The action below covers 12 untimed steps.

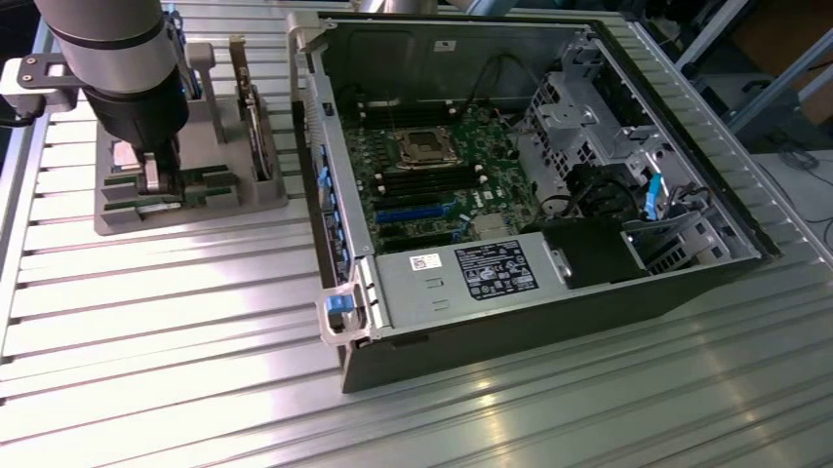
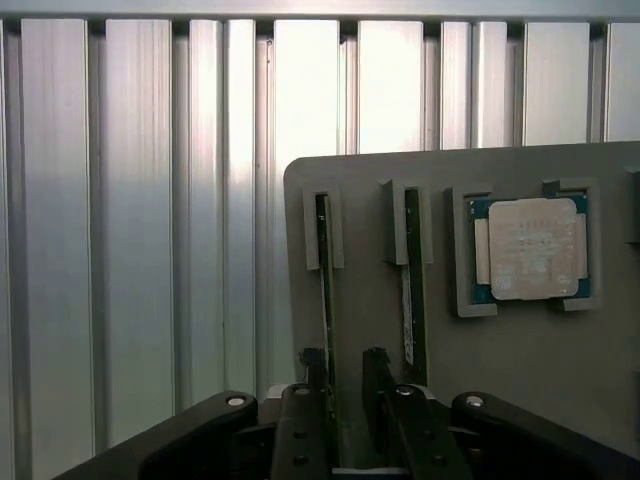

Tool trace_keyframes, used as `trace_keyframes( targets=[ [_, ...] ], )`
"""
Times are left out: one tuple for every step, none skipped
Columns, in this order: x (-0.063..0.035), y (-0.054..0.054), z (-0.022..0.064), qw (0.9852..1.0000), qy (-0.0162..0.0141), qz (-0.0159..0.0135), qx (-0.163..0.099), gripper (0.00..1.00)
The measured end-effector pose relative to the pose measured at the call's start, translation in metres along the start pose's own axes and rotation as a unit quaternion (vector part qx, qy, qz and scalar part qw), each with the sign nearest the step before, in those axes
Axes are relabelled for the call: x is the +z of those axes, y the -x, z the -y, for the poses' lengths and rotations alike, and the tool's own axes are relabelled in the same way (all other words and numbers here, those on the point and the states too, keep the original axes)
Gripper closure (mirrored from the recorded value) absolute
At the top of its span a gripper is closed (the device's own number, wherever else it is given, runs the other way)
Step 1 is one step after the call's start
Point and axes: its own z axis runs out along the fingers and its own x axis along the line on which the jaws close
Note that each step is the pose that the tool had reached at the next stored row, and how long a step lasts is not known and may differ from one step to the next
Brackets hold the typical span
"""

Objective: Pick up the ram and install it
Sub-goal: 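Pick up the ram and move it above insertion slot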

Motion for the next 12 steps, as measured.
trace_keyframes(
  targets=[
    [0.0000,0.0000,0.0000,1.0000,0.0000,-0.0001,0.000,0.78],
    [0.0000,0.0000,0.0000,1.0000,0.0000,0.0001,0.000,0.88],
    [0.0000,0.0000,0.0000,1.0000,0.0000,0.0001,0.000,0.88],
    [0.0000,0.0000,0.0000,1.0000,0.0000,0.0000,0.000,0.88],
    [0.0000,0.0000,0.0000,1.0000,0.0000,0.0000,0.000,0.88],
    [0.0000,0.0000,0.0000,1.0000,0.0000,0.0000,0.000,0.88],
    [0.0000,0.0000,0.0000,1.0000,0.0000,0.0000,0.000,0.88],
    [0.0000,0.0000,0.0000,1.0000,0.0000,0.0000,0.000,0.88],
    [0.0000,0.0000,0.0000,1.0000,0.0000,0.0000,0.000,0.88],
    [0.0000,0.0000,0.0000,1.0000,0.0000,0.0000,0.000,0.88],
    [0.0000,0.0000,0.0000,1.0000,0.0000,0.0000,0.000,0.88],
    [0.0000,0.0000,0.0000,1.0000,0.0000,0.0000,0.000,0.88]
  ],
)
